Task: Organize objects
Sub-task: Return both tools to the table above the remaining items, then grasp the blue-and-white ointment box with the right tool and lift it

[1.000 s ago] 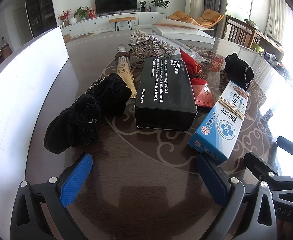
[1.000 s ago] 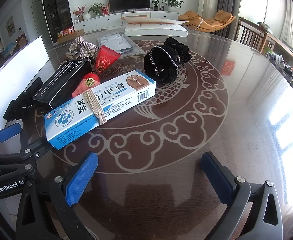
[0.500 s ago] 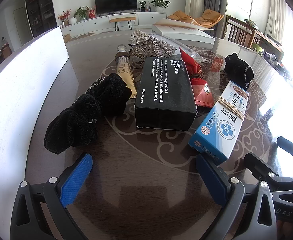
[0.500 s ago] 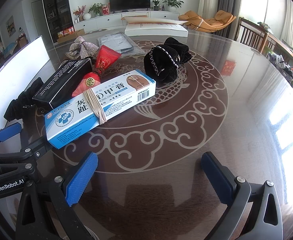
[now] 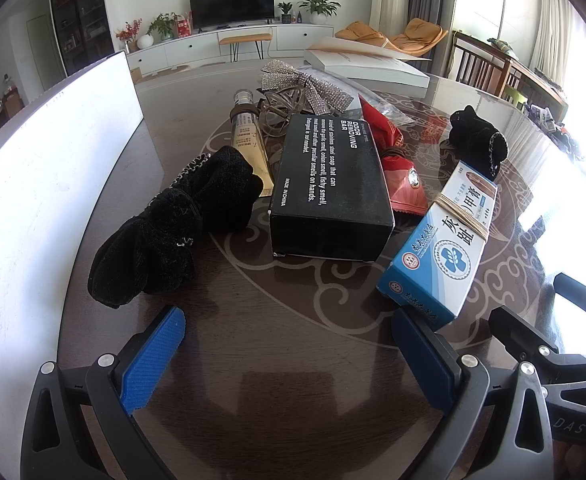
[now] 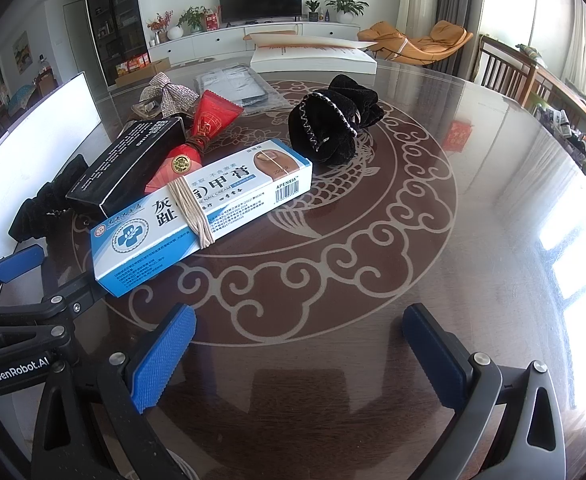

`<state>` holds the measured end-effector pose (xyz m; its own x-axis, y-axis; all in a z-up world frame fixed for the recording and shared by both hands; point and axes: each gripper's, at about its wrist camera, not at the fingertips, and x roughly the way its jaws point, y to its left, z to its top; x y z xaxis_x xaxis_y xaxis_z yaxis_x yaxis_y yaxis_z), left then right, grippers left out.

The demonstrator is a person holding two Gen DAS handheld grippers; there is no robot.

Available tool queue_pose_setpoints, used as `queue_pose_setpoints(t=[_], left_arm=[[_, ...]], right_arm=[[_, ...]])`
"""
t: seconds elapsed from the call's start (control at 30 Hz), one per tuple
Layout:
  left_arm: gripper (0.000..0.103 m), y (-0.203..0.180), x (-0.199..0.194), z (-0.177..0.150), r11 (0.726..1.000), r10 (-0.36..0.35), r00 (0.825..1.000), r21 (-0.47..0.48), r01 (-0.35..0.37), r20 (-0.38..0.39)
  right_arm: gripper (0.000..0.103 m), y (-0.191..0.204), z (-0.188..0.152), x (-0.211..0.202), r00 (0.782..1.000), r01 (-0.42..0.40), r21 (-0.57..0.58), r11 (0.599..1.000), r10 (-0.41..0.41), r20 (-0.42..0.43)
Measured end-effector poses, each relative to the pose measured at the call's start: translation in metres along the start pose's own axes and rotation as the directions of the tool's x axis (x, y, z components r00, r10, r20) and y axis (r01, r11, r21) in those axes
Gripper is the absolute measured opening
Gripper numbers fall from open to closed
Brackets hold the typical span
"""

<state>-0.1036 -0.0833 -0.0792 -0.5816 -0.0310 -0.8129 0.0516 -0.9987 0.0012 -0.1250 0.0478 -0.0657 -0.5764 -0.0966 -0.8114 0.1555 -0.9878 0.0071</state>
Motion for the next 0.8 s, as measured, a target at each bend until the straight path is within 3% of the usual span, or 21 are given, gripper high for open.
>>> queue_pose_setpoints(t=[0.1, 0.17, 0.23, 0.37, 0.5, 0.57, 0.7, 0.8], left_arm=[[0.103, 0.0, 0.0, 0.0, 1.0, 0.0, 1.0, 0.0, 0.0, 0.0], [0.103, 0.0, 0.0, 0.0, 1.0, 0.0, 1.0, 0.0, 0.0, 0.0], [0.103, 0.0, 0.0, 0.0, 1.0, 0.0, 1.0, 0.0, 0.0, 0.0], [0.103, 0.0, 0.0, 0.0, 1.0, 0.0, 1.0, 0.0, 0.0, 0.0], [0.103, 0.0, 0.0, 0.0, 1.0, 0.0, 1.0, 0.0, 0.0, 0.0], [0.103, 0.0, 0.0, 0.0, 1.0, 0.0, 1.0, 0.0, 0.0, 0.0], [0.103, 0.0, 0.0, 0.0, 1.0, 0.0, 1.0, 0.0, 0.0, 0.0], [0.103, 0.0, 0.0, 0.0, 1.0, 0.0, 1.0, 0.0, 0.0, 0.0]], right_arm=[[0.103, -0.014, 0.011, -0.001, 0.997, -0.07, 0.121, 0.99, 0.074, -0.026], [0.103, -0.02, 0.028, 0.003, 0.984, -0.153, 0.233, 0.96, 0.169, -0.052], [0.103, -0.011, 0.049, 0.012, 0.978, -0.166, 0.264, 0.95, 0.194, -0.082], [0.103, 0.025, 0.079, 0.038, 0.974, -0.132, 0.22, 0.967, 0.168, -0.151], [0.103, 0.05, 0.075, 0.051, 0.978, -0.074, 0.062, 0.995, 0.085, -0.189], [0.095, 0.045, 0.065, 0.049, 0.987, -0.032, 0.028, 0.999, 0.036, -0.156], [0.045, 0.028, 0.052, 0.04, 0.996, 0.005, -0.012, 1.0, -0.007, -0.091], [0.045, 0.009, 0.037, 0.033, 0.997, 0.015, -0.009, 1.0, -0.016, -0.074]])
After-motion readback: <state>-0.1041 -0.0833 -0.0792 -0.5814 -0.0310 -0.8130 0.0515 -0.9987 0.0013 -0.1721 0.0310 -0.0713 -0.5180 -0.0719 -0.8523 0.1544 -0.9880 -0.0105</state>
